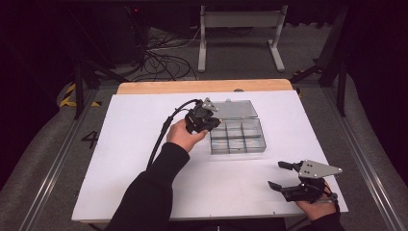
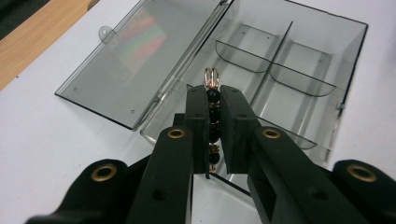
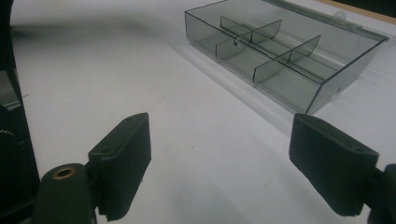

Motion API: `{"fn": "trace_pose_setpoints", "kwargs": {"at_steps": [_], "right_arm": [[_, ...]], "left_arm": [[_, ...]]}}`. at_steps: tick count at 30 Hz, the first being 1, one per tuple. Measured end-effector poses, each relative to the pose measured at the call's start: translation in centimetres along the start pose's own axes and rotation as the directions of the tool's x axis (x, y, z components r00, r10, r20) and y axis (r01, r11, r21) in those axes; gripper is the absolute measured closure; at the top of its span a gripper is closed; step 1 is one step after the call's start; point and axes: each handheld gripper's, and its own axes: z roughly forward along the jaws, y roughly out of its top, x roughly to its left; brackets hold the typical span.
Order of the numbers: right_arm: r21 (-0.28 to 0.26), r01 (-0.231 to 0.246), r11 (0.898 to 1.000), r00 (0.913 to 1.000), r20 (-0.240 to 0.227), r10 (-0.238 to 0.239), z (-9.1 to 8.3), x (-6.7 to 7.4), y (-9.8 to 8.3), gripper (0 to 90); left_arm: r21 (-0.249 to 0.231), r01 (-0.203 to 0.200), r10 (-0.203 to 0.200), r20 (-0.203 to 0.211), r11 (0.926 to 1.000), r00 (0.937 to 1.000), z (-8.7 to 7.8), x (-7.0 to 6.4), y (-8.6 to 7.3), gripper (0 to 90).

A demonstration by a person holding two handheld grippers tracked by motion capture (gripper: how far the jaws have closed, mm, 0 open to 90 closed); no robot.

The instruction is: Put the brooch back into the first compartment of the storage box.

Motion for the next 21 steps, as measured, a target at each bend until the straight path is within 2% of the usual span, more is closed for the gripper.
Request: {"fn": "trace_pose_setpoints", "kwargs": {"at_steps": [6, 11, 18, 21], "right_arm": [[0.000, 0.001, 1.000, 1.0000, 0.000, -0.001, 0.0, 0.0, 0.0, 21.3], [0.001, 0.002, 1.000, 1.0000, 0.000, -0.002, 0.0, 0.0, 0.0, 21.3], [0.000, 0.002, 1.000, 1.0000, 0.000, -0.002, -0.1, 0.0, 0.0, 21.3], [-0.002, 0.001, 1.000, 1.0000, -0.002, -0.001, 0.0, 0.0, 0.0, 21.3]], "left_arm": [[0.008, 0.017, -0.017, 0.002, 0.9998, 0.9999, 0.8, 0.4, -0.2, 82.5], [0.000, 0.061, -0.061, 0.024, 0.9982, 0.9979, 1.3, 1.0, -0.5, 82.5], [-0.004, 0.101, -0.101, 0.038, 0.9949, 0.9942, 1.9, 1.3, -0.8, 82.5], [-0.022, 0.112, -0.111, 0.049, 0.9934, 0.9926, 2.0, 1.5, -0.8, 82.4]]}}
